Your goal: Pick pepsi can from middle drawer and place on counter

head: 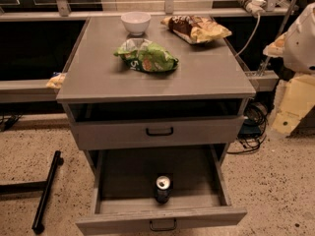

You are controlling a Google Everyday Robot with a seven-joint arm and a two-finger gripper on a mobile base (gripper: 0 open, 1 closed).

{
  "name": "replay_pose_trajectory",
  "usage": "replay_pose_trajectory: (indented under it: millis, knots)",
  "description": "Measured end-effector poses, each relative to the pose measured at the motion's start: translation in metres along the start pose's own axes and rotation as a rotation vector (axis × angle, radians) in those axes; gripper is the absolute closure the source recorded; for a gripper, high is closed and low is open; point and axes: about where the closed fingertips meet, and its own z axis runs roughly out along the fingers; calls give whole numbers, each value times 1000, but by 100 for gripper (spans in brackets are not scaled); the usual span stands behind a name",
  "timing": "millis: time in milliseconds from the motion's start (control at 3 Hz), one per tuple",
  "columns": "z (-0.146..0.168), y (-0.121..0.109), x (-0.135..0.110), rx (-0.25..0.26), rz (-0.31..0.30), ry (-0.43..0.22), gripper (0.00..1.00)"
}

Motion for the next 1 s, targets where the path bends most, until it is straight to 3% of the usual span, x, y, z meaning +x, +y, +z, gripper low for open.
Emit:
replay_pose_trajectory:
  millis: [333,667,1000]
  knots:
    - [0,0,0,0,0,0,0]
    - [0,0,0,0,0,0,19]
    - [24,8,4,-4,20,-43,42]
